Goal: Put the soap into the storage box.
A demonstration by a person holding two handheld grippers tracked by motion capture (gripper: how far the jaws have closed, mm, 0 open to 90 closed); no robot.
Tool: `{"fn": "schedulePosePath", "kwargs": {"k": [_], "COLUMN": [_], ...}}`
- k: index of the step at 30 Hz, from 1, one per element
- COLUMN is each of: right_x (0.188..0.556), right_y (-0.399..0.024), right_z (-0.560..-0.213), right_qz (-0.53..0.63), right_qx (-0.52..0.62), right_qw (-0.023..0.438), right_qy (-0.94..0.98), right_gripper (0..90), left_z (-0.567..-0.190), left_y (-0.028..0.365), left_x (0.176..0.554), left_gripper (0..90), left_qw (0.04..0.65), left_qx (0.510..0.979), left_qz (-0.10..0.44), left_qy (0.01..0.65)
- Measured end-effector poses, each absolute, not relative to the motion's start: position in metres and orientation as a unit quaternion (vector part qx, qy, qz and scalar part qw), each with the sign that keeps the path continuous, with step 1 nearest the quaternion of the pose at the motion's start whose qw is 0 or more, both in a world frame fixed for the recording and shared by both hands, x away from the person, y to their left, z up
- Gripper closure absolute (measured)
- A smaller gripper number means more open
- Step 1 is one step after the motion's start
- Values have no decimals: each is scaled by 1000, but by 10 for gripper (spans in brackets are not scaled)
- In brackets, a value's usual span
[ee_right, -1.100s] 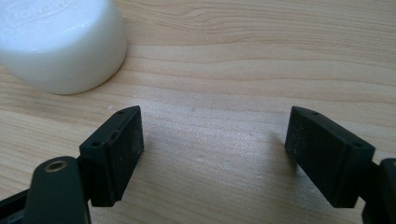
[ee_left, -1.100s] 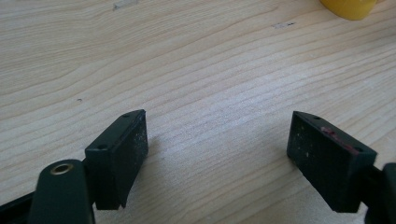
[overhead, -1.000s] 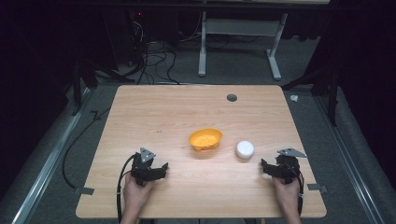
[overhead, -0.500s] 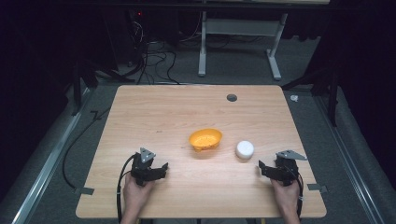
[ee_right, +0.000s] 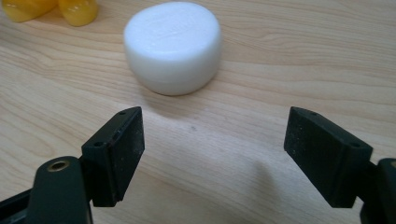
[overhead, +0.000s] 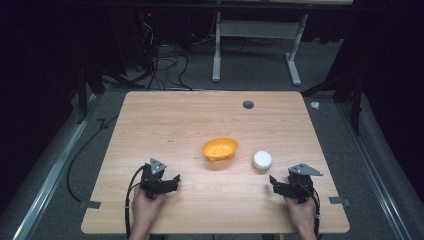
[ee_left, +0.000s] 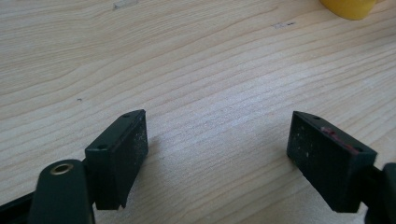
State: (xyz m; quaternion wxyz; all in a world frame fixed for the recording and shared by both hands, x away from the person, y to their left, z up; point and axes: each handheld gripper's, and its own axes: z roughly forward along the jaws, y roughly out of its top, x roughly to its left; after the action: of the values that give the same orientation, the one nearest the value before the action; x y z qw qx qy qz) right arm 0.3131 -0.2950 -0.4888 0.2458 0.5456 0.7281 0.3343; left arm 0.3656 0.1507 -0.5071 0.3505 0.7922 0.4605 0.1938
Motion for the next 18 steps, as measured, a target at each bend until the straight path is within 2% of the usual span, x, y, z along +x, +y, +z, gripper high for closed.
{"fn": "schedulePosePath", "kwargs": {"k": [18], "right_x": [315], "right_y": [-278], "right_z": [-483], "right_qz": [355], "right_qx": [525], "right_qw": [229], "right_qy": [739], "right_gripper": [202], "left_z": [-507], "left_y": [151], "left_x": [366], "left_gripper": [208], "left_qw": [351], "left_qx": [792], "left_qz": [194], "left_qy": [461]}}
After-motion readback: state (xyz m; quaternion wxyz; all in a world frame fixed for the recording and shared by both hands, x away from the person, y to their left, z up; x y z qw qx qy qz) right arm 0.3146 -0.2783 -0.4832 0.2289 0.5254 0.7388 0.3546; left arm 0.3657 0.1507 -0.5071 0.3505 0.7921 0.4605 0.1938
